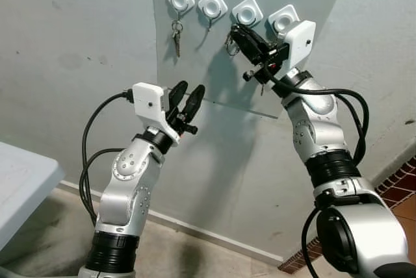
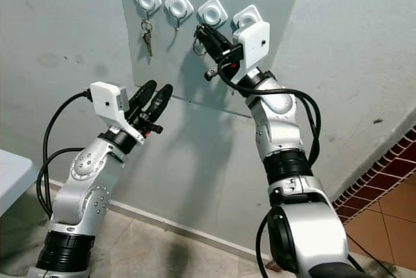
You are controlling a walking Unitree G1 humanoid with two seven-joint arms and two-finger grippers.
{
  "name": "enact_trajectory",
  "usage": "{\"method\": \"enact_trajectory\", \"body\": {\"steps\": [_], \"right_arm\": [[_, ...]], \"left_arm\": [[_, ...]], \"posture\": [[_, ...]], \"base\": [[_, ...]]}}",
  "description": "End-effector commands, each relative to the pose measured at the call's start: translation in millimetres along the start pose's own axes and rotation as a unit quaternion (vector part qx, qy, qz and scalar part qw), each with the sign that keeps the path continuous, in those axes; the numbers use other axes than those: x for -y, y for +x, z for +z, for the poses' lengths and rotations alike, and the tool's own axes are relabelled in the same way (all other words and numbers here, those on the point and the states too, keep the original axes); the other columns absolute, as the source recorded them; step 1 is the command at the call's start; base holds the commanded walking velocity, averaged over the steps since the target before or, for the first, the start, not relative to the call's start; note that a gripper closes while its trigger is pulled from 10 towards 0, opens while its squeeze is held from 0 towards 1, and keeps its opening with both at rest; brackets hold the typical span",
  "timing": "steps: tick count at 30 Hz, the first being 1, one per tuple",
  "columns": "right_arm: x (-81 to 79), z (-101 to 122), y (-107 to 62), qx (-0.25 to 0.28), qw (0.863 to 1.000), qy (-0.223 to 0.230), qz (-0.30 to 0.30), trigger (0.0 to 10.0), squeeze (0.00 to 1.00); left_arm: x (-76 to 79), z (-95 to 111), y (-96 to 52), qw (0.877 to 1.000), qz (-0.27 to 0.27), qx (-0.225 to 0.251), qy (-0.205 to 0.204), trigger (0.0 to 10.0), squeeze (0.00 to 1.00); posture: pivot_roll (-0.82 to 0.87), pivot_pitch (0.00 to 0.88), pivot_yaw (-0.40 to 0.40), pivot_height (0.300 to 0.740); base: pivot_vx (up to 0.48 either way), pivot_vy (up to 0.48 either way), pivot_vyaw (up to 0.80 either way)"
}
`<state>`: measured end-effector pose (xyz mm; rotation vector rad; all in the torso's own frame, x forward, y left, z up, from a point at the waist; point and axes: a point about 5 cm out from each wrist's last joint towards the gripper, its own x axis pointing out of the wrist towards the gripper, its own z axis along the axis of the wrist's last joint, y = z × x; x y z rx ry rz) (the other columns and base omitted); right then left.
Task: Hang keys on a hook
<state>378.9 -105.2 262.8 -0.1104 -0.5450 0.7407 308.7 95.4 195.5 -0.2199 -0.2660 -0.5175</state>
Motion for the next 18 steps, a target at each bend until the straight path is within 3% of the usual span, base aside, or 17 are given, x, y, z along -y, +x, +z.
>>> {"method": "enact_trajectory", "body": {"steps": [1, 2, 3, 4, 18], "right_arm": [[-2.7, -0.5, 4.5, -0.014, 1.000, -0.016, 0.019, 10.0, 0.00], [-2.2, -1.6, 4.3, -0.015, 1.000, -0.008, 0.017, 10.0, 0.91], [-2.2, -1.6, 4.3, -0.015, 1.000, -0.008, 0.017, 10.0, 0.91], [-1.9, -2.1, 4.2, -0.016, 1.000, -0.004, 0.017, 10.0, 1.00], [-0.9, -6.8, 0.8, -0.031, 0.999, -0.022, 0.015, 10.0, 1.00]], "left_arm": [[2.4, 4.8, 0.6, 1.000, -0.003, 0.007, 0.000, 10.0, 0.00], [2.3, 5.0, 0.7, 1.000, -0.002, 0.007, -0.001, 10.0, 0.00], [2.3, 5.0, 0.7, 1.000, -0.002, 0.007, -0.001, 10.0, 0.00], [2.2, 5.1, 0.7, 1.000, -0.002, 0.007, -0.002, 10.0, 0.00], [1.6, 5.4, -0.2, 1.000, 0.003, 0.008, -0.011, 10.0, 0.00]], "posture": [[0.14, 0.000, -0.085, 0.740], [0.14, 0.000, -0.085, 0.740], [0.14, 0.000, -0.085, 0.740], [0.14, 0.000, -0.085, 0.740], [0.14, 0.000, -0.087, 0.740]], "base": [[0.000, 0.000, 0.00], [0.000, 0.000, 0.00], [0.000, 0.000, 0.00], [0.000, 0.000, 0.00], [0.000, 0.000, 0.00]]}}
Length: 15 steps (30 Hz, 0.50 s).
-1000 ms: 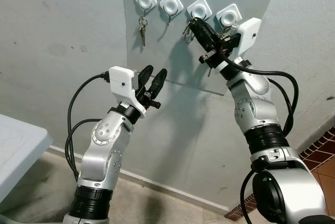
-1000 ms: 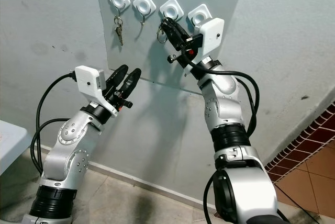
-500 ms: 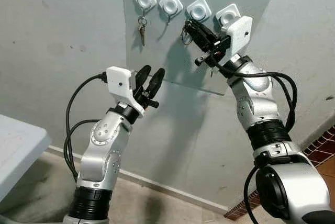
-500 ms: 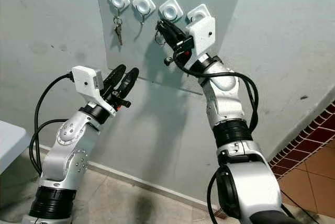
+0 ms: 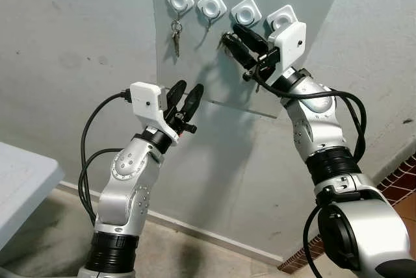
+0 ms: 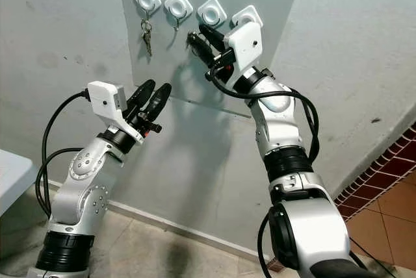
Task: Hang keys on a hook
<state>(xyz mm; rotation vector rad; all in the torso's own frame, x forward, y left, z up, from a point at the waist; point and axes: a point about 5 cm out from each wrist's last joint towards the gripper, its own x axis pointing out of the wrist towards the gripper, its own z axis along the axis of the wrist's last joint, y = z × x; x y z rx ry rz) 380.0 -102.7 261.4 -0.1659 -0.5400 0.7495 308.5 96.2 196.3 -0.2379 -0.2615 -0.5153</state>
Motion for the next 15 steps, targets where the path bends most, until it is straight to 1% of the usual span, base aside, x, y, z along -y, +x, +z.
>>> {"method": "enact_trajectory", "body": {"steps": [1, 5, 8, 13, 15], "right_arm": [[-0.8, -5, -1.3, -0.019, 1.000, 0.000, 0.007, 10.0, 1.00], [-3.7, -8, -2.8, -0.021, 1.000, -0.004, 0.009, 10.0, 1.00], [-6.2, -10, -5.0, -0.015, 1.000, 0.004, 0.007, 10.0, 1.00], [-9.7, -16, -12.6, -0.007, 1.000, 0.025, -0.016, 10.0, 1.00], [-12.5, -18, -17.5, 0.004, 0.999, 0.045, -0.029, 10.0, 0.00]], "left_arm": [[2.2, 4, 0.1, 1.000, 0.001, 0.007, -0.002, 10.0, 0.00], [2.3, 4, 0.0, 1.000, 0.001, 0.007, -0.003, 10.0, 0.00], [2.5, 4, -0.3, 1.000, 0.001, 0.006, -0.006, 10.0, 0.00], [2.1, 3, -1.4, 1.000, 0.003, 0.003, -0.006, 10.0, 0.00], [1.2, 1, -2.5, 1.000, 0.007, 0.001, -0.004, 10.0, 0.00]], "posture": [[0.14, 0.000, -0.088, 0.740], [0.14, 0.000, -0.087, 0.740], [0.14, 0.000, -0.086, 0.740], [0.14, 0.000, -0.089, 0.740], [0.14, 0.000, -0.090, 0.740]], "base": [[0.000, 0.000, 0.00], [0.000, 0.000, 0.00], [0.000, 0.000, 0.00], [0.000, 0.000, 0.00], [0.000, 0.000, 0.00]]}}
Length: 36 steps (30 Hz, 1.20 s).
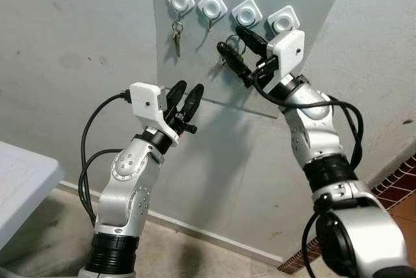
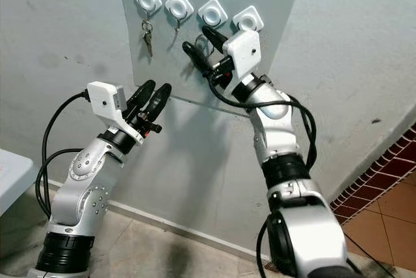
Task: Hang keys on a hook
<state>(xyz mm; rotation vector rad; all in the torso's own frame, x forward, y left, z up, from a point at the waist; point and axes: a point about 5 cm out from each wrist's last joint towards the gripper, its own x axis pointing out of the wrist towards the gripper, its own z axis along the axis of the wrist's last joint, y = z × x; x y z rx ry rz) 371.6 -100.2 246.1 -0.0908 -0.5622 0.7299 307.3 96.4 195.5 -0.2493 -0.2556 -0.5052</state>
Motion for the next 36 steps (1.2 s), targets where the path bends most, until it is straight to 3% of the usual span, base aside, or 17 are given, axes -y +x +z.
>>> {"method": "enact_trajectory", "body": {"steps": [1, 2, 5, 10, 16, 17, 20, 23, 26, 27, 28, 29, 33, 34, 35, 36], "right_arm": [[-6.9, -14, -16.5, -0.007, 0.999, 0.042, -0.008, 10.0, 0.00], [-6.9, -14, -16.5, -0.007, 0.999, 0.042, -0.008, 10.0, 0.00], [-24.9, -33, -40.2, -0.026, 0.997, 0.068, 0.009, 10.0, 0.00], [-37.4, -51, -62.8, -0.052, 0.996, 0.077, -0.012, 10.0, 0.00], [-47.3, -64, -77.7, -0.087, 0.991, 0.100, -0.009, 10.0, 0.00], [-51.1, -68, -82.8, -0.099, 0.990, 0.097, -0.005, 10.0, 0.00], [-60.8, -82, -98.1, -0.132, 0.985, 0.115, -0.009, 10.0, 0.00], [-64.3, -89, -105.0, -0.148, 0.982, 0.114, -0.014, 10.0, 0.00], [-77.4, -113, -134.2, -0.207, 0.966, 0.149, -0.052, 10.0, 0.00], [-85.5, -126, -154.2, -0.249, 0.951, 0.164, -0.079, 10.0, 0.00], [-85.5, -126, -154.2, -0.249, 0.951, 0.164, -0.079, 10.0, 0.00], [-92.2, -136, -171.7, -0.286, 0.937, 0.172, -0.100, 10.0, 0.00], [-100.7, -146, -192.7, -0.331, 0.918, 0.181, -0.122, 10.0, 0.00], [-104.9, -152, -211.7, -0.368, 0.898, 0.186, -0.154, 10.0, 0.00], [-104.9, -152, -211.7, -0.368, 0.898, 0.186, -0.154, 10.0, 0.00], [-107.3, -155, -222.2, -0.386, 0.886, 0.192, -0.170, 10.0, 0.00]], "left_arm": [[-0.5, -1, -3.6, 1.000, 0.007, 0.000, 0.010, 10.0, 0.00], [-0.5, -1, -3.6, 1.000, 0.007, 0.000, 0.010, 10.0, 0.00], [-3.0, -12, -10.4, 1.000, 0.012, -0.014, 0.024, 10.0, 0.00], [-7.1, -23, -16.8, 0.999, 0.026, -0.030, 0.025, 10.0, 0.00], [-7.7, -37, -23.1, 0.998, 0.027, -0.048, 0.032, 10.0, 0.00], [-8.3, -44, -27.3, 0.997, 0.027, -0.054, 0.049, 10.0, 0.00], [-12.5, -67, -38.3, 0.994, 0.034, -0.090, 0.050, 10.0, 0.00], [-13.7, -76, -43.0, 0.992, 0.035, -0.103, 0.059, 10.0, 0.00], [-20.8, -108, -63.9, 0.984, 0.054, -0.162, 0.051, 10.0, 0.00], [-25.5, -127, -77.3, 0.977, 0.070, -0.196, 0.044, 10.0, 0.00], [-25.5, -127, -77.3, 0.977, 0.070, -0.196, 0.044, 10.0, 0.00], [-29.9, -142, -88.3, 0.970, 0.083, -0.228, 0.027, 10.0, 0.00], [-34.3, -157, -101.6, 0.961, 0.102, -0.258, 0.007, 10.0, 0.00], [-37.3, -167, -112.5, 0.951, 0.125, -0.283, -0.004, 10.0, 0.00], [-37.3, -167, -112.5, 0.951, 0.125, -0.283, -0.004, 10.0, 0.00], [-37.9, -173, -118.8, 0.945, 0.134, -0.297, -0.015, 10.0, 0.00]], "posture": [[0.14, 0.000, -0.089, 0.740], [0.14, 0.000, -0.089, 0.740], [0.14, 0.000, -0.088, 0.740], [0.14, 0.000, -0.083, 0.740], [0.13, 0.000, -0.079, 0.740], [0.13, 0.000, -0.077, 0.740], [0.13, 0.000, -0.077, 0.740], [0.13, 0.000, -0.077, 0.740], [0.13, 0.000, -0.076, 0.740], [0.13, 0.000, -0.072, 0.740], [0.13, 0.000, -0.072, 0.740], [0.12, 0.000, -0.068, 0.740], [0.12, 0.000, -0.064, 0.740], [0.12, 0.000, -0.055, 0.740], [0.12, 0.000, -0.055, 0.740], [0.12, 0.000, -0.054, 0.740]], "base": [[0.000, 0.000, 0.00], [0.000, 0.000, 0.00], [0.000, 0.000, 0.00], [0.000, 0.000, 0.00], [0.000, 0.000, 0.00], [0.000, 0.000, 0.00], [0.000, 0.000, 0.00], [0.000, 0.000, 0.00], [0.000, 0.000, 0.00], [0.000, 0.000, 0.00], [0.000, 0.000, 0.00], [0.000, 0.000, 0.00], [0.000, 0.000, 0.00], [0.000, 0.000, 0.00], [0.000, 0.000, 0.00], [0.000, 0.000, 0.00]]}}
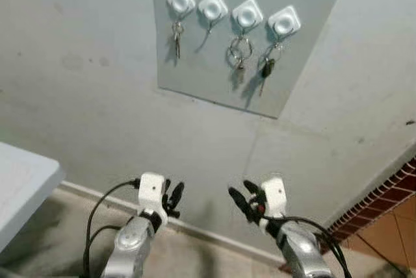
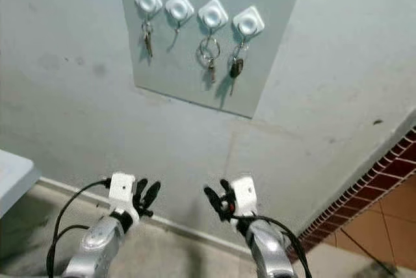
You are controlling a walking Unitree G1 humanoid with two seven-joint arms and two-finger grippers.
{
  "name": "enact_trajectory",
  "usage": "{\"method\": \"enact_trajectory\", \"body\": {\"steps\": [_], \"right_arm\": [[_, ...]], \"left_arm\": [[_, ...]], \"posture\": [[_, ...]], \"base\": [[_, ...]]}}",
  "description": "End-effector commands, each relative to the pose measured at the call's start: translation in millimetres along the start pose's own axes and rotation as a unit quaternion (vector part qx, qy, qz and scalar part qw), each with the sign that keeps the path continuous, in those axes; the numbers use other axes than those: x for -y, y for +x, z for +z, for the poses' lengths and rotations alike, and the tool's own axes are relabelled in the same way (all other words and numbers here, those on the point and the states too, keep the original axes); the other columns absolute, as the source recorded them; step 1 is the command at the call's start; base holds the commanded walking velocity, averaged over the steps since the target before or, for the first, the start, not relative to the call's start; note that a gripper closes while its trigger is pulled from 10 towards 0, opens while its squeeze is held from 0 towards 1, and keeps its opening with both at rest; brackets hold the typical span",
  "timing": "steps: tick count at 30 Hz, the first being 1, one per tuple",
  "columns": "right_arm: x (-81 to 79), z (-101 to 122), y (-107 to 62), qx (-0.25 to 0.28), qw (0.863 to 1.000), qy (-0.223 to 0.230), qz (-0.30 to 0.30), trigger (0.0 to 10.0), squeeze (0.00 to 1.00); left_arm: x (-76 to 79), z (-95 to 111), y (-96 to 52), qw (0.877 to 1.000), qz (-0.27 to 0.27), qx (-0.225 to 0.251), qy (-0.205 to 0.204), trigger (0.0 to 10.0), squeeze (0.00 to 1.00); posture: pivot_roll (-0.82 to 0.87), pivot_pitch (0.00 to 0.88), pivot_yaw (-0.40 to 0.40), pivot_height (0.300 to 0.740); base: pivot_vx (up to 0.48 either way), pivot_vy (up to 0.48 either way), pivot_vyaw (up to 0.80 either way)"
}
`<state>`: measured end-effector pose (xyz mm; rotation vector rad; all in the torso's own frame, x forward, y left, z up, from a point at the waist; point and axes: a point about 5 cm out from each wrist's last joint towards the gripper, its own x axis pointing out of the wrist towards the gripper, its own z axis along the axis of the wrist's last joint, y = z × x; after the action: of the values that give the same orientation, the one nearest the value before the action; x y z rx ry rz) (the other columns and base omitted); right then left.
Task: Hang keys on a hook
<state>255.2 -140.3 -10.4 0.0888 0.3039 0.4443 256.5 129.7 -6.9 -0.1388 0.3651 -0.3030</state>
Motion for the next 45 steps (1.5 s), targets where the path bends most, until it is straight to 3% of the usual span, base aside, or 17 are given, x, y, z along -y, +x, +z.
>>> {"method": "enact_trajectory", "body": {"steps": [1, 8, 15, 20, 25, 36, 45], "right_arm": [[9.8, -20, -13.8, -0.044, 0.998, 0.012, -0.049, 10.0, 0.00], [19.7, -54, -39.7, -0.123, 0.985, 0.038, -0.116, 10.0, 0.00], [24.9, -85, -69.3, -0.207, 0.961, 0.060, -0.173, 10.0, 0.00], [20.7, -112, -98.7, -0.276, 0.934, 0.084, -0.213, 10.0, 0.00], [12.2, -125, -112.6, -0.309, 0.921, 0.101, -0.217, 10.0, 0.00], [8.3, -127, -111.2, -0.318, 0.919, 0.097, -0.212, 10.0, 0.00], [6.6, -127, -110.0, -0.333, 0.920, 0.070, -0.193, 10.0, 0.00]], "left_arm": [[-2.5, -15, -1.3, 0.999, 0.014, -0.031, -0.007, 10.0, 0.00], [-4.7, -42, -9.4, 0.995, 0.033, -0.098, 0.000, 10.0, 0.00], [-10.8, -68, -25.1, 0.985, 0.057, -0.162, -0.018, 10.0, 0.00], [-20.3, -94, -48.0, 0.968, 0.096, -0.232, -0.026, 10.0, 0.00], [-23.7, -100, -54.8, 0.962, 0.110, -0.247, -0.027, 10.0, 0.00], [-24.8, -102, -57.4, 0.961, 0.111, -0.252, -0.027, 10.0, 0.00], [-20.1, -102, -55.5, 0.962, 0.104, -0.252, 0.000, 10.0, 0.00]], "posture": [[0.11, 0.000, -0.050, 0.740], [0.11, 0.000, -0.042, 0.740], [0.10, 0.000, -0.031, 0.740], [0.09, 0.000, -0.030, 0.740], [0.08, 0.000, -0.031, 0.740], [0.10, 0.000, -0.043, 0.740], [0.12, 0.000, -0.060, 0.740]], "base": [[0.000, 0.000, 0.00], [0.000, 0.000, 0.00], [0.000, 0.000, 0.00], [0.000, 0.000, 0.00], [0.000, 0.000, 0.00], [0.000, 0.000, 0.00], [0.000, 0.000, 0.00]]}}
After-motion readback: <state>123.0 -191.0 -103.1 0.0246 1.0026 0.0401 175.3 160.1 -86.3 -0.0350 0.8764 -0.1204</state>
